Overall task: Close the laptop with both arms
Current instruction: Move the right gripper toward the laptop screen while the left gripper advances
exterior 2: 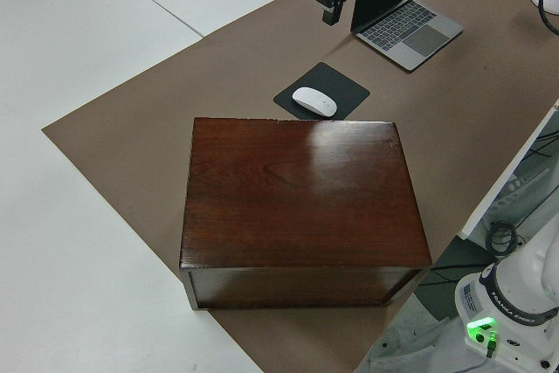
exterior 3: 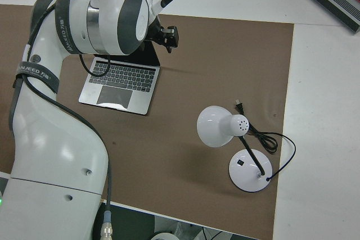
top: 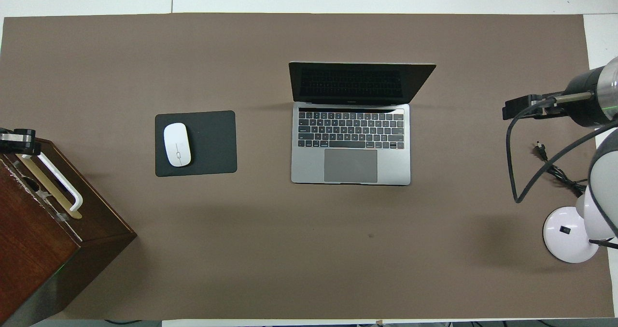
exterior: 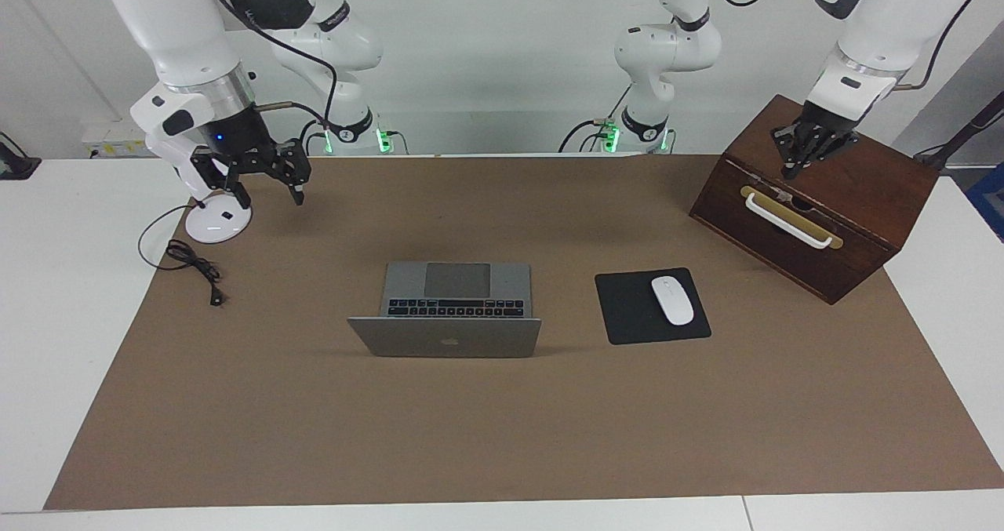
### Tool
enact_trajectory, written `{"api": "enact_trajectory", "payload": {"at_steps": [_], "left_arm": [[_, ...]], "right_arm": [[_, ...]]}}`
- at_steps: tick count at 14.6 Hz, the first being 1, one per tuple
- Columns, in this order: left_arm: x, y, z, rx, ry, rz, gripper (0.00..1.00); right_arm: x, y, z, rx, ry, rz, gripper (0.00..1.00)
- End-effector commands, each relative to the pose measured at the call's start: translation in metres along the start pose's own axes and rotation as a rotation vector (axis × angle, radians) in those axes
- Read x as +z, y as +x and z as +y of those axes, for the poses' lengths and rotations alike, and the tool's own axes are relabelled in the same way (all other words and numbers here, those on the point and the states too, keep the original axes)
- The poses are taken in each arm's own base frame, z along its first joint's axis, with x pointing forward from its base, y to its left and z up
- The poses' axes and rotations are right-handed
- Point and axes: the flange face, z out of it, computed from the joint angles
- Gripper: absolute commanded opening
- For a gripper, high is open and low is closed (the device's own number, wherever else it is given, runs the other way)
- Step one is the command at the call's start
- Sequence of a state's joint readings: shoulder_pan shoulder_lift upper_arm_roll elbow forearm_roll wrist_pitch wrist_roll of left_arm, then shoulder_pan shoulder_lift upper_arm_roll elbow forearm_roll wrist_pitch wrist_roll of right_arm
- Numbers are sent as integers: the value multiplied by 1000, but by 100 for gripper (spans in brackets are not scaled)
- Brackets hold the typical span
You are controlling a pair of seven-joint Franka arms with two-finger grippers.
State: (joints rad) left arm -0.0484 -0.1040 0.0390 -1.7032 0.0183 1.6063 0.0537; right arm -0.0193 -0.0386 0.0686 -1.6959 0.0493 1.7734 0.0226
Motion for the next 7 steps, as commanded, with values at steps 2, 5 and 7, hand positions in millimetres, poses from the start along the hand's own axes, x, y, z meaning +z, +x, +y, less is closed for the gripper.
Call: {"api": "enact_trajectory", "payload": {"at_steps": [2, 5, 7], "left_arm": [[-9, 8, 6, -6, -16, 84, 0], [-11, 14, 9, -2, -47, 123, 0], [-10, 15, 10, -19, -111, 136, 0]], "right_arm": [[-6, 7, -10, -25, 25, 39, 44], [-7, 16, -23, -44, 33, 68, 5], [-6, 32, -25, -47, 37, 80, 0]]}}
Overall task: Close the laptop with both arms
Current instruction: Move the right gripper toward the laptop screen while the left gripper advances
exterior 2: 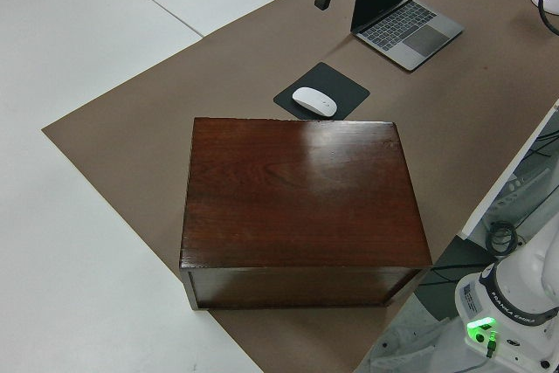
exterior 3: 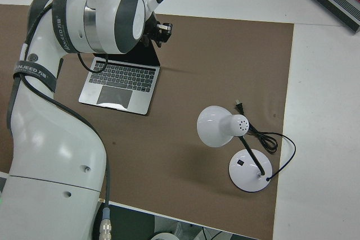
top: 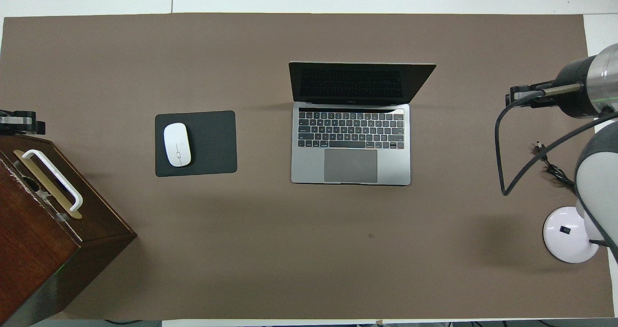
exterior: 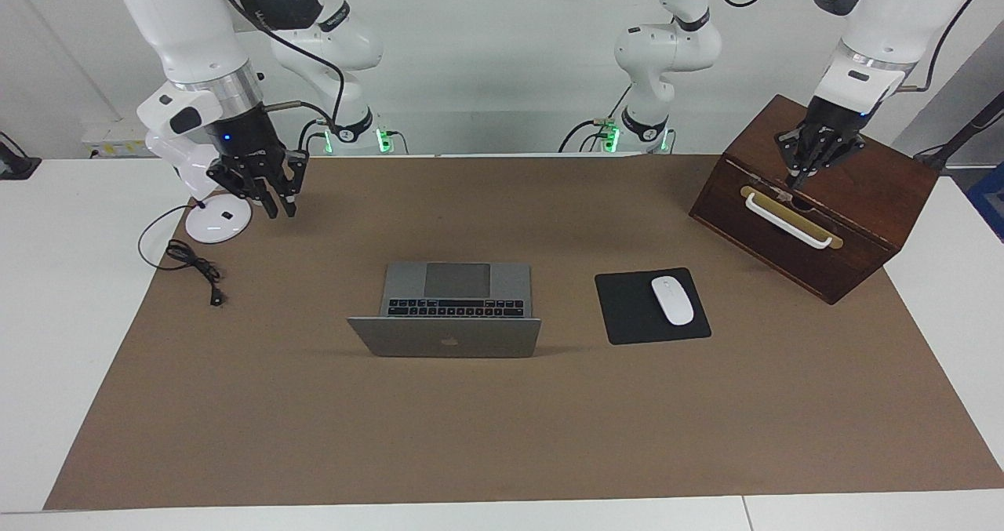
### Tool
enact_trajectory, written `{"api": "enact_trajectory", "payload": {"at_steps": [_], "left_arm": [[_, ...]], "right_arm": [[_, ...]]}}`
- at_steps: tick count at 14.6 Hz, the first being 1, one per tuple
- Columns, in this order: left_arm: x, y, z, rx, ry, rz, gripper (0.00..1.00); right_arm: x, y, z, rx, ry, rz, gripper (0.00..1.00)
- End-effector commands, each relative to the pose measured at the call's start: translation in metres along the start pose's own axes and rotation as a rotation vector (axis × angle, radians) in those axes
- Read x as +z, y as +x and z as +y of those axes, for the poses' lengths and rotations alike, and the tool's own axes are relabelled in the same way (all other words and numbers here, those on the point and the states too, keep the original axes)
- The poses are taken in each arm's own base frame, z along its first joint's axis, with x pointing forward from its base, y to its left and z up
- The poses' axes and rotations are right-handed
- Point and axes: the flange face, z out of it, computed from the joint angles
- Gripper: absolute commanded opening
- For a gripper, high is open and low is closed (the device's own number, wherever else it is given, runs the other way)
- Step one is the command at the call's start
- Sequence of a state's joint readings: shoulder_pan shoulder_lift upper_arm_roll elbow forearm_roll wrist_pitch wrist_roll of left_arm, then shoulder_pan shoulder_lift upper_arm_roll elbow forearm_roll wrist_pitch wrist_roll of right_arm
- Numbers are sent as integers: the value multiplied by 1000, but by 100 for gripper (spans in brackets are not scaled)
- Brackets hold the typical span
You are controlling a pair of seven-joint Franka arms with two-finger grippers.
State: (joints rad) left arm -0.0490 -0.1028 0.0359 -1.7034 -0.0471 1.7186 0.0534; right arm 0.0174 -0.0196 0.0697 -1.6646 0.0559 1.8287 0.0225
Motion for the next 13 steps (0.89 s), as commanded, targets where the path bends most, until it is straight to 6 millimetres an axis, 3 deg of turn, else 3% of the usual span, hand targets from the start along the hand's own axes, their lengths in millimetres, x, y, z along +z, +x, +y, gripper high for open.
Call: {"api": "enact_trajectory", "payload": {"at_steps": [1, 6, 9, 11, 13], "left_arm": [[4, 0, 5, -15, -56, 18, 0], [31, -25, 16, -4, -77, 5, 0], [66, -55, 46, 39, -95, 58, 0], [86, -77, 66, 62, -117, 112, 0], [95, -89, 82, 87, -130, 135, 0]], "right_arm": [[2, 29, -4, -14, 25, 27, 0], [21, 58, 0, -3, 24, 25, 0], [30, 88, -4, 50, 36, 34, 0], [50, 101, -28, 48, 43, 19, 0], [62, 114, -33, 41, 43, 11, 0]]}}
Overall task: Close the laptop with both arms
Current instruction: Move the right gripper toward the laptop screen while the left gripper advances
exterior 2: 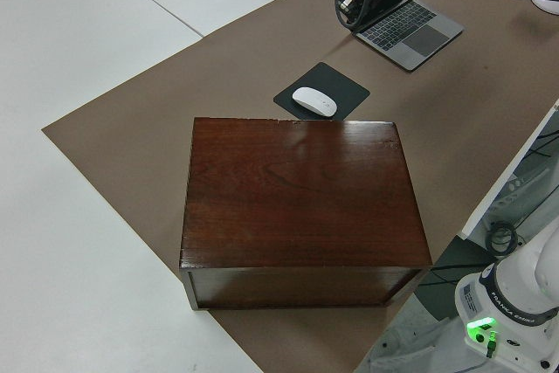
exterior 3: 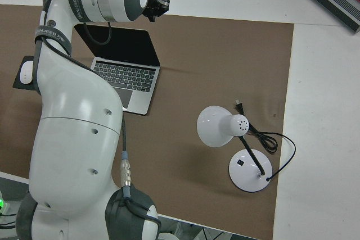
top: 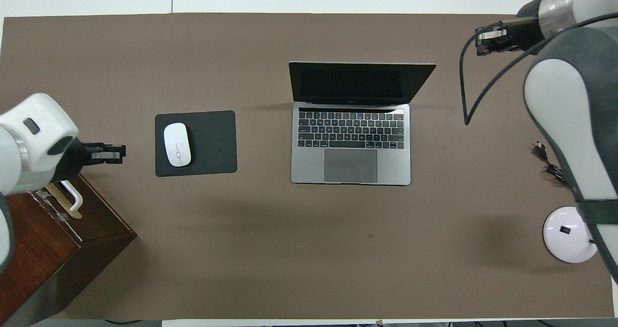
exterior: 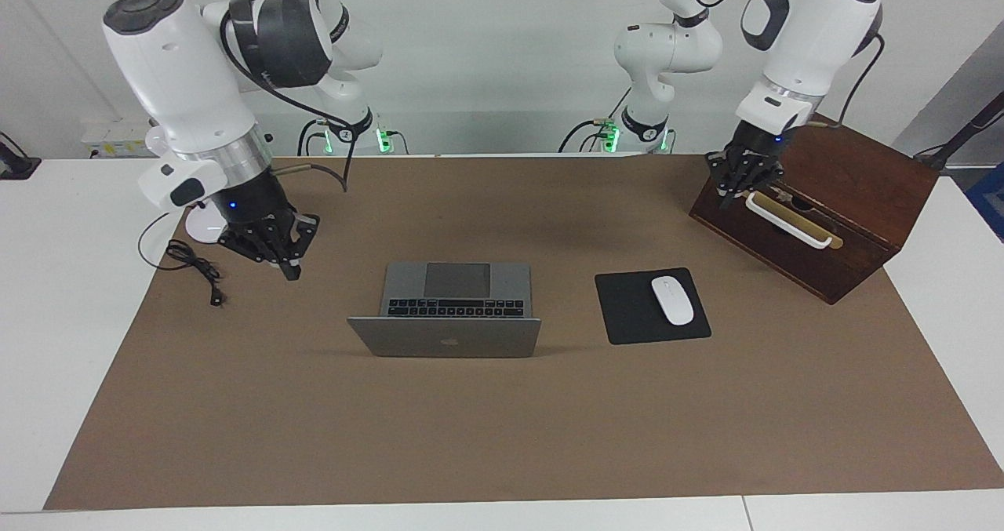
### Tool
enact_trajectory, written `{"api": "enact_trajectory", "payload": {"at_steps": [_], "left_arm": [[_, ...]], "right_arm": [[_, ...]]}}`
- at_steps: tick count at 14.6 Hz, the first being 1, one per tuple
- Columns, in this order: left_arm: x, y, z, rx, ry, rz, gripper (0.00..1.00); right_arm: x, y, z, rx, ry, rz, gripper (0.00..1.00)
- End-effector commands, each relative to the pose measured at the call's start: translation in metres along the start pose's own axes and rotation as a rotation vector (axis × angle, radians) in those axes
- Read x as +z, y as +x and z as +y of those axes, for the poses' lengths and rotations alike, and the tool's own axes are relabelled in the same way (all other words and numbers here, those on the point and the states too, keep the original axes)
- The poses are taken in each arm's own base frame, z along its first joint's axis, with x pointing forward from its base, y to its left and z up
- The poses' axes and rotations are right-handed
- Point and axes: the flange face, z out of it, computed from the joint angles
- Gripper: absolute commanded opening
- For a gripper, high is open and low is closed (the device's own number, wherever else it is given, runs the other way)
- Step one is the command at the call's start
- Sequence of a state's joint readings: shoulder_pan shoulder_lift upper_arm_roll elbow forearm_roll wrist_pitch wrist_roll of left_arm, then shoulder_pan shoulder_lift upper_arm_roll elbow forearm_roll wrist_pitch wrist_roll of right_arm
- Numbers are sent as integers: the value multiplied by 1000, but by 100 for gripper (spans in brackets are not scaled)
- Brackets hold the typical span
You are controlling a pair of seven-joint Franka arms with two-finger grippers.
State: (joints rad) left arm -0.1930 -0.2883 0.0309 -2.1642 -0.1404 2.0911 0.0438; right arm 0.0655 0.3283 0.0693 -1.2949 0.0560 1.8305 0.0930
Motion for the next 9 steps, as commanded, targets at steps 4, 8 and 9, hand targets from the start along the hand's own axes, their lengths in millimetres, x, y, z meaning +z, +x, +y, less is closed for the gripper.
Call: {"api": "enact_trajectory", "payload": {"at_steps": [4, 8, 9], "left_arm": [[22, -49, 50, 25, -67, 135, 0], [31, -67, 107, 11, -124, 211, 0], [34, -71, 117, 16, -133, 221, 0]], "right_arm": [[38, 32, -19, 23, 9, -25, 0], [52, 40, -35, 4, 17, -14, 0], [56, 46, -39, 3, 23, -3, 0]]}}
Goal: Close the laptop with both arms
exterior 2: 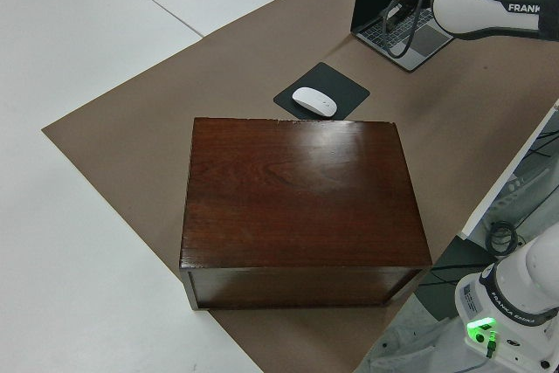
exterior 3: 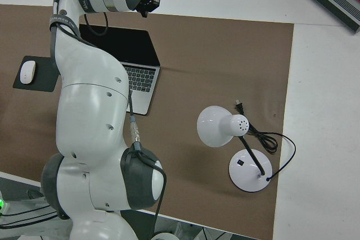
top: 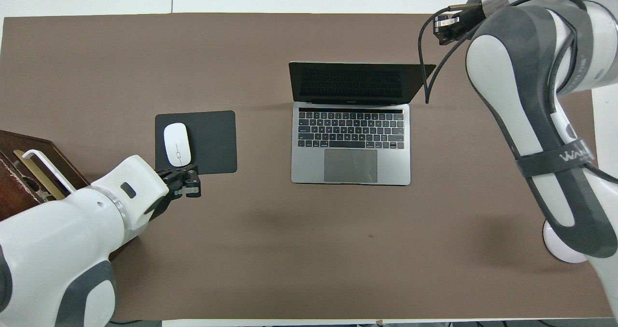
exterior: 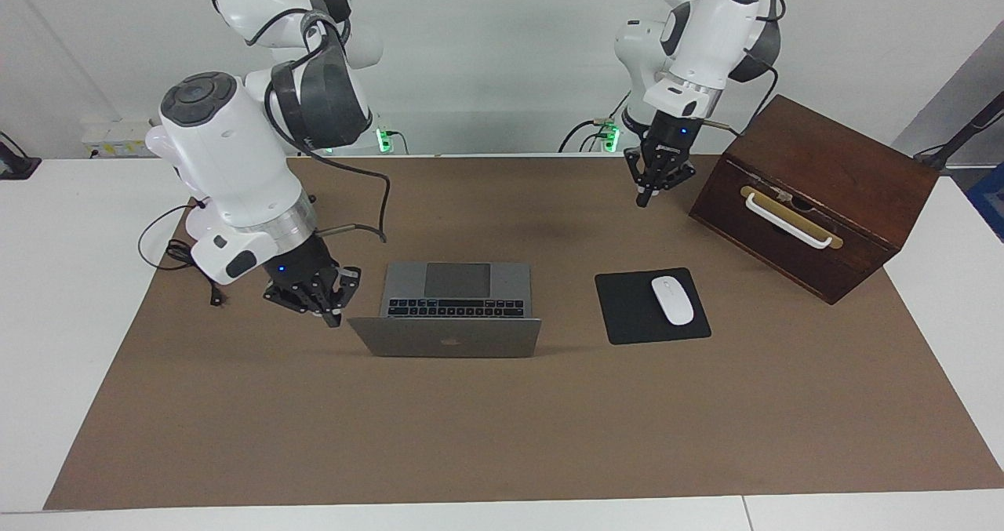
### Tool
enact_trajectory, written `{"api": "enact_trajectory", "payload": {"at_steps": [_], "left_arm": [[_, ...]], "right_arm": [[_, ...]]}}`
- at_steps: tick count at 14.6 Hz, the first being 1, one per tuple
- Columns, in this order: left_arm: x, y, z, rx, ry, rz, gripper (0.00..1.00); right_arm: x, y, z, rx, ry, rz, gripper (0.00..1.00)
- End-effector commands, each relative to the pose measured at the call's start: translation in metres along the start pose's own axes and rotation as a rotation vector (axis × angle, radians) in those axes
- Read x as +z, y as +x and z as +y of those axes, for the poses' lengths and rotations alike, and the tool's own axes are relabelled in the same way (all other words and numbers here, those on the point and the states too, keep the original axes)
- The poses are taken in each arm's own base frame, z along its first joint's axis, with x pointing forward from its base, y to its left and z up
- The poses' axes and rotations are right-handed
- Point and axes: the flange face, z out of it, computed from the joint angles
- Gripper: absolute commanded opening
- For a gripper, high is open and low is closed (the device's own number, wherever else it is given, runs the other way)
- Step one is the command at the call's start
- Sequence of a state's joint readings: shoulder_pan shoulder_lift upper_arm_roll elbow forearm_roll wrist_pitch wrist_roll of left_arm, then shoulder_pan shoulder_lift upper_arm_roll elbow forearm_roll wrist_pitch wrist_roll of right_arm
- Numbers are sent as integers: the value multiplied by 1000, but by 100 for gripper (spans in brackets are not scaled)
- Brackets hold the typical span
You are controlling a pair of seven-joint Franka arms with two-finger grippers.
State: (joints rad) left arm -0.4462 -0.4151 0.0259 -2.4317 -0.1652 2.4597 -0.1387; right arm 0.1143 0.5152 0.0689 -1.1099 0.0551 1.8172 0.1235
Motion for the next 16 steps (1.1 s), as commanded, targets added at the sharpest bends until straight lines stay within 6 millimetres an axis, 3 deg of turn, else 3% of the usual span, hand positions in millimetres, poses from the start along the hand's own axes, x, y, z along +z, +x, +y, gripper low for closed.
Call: {"api": "enact_trajectory", "payload": {"at_steps": [1, 4, 11, 16], "left_arm": [[3, -19, 28, 0, -42, 58, 0], [15, -31, 55, 13, -58, 115, 0], [48, -39, 100, 85, -127, 205, 0], [93, -50, 119, 119, -158, 261, 0]], "right_arm": [[9, 17, -19, 0, 12, 27, 0], [28, 23, -41, 55, 37, 64, 0], [60, 21, -46, 49, 27, 17, 0], [79, 19, -47, 46, 22, -7, 0]]}}
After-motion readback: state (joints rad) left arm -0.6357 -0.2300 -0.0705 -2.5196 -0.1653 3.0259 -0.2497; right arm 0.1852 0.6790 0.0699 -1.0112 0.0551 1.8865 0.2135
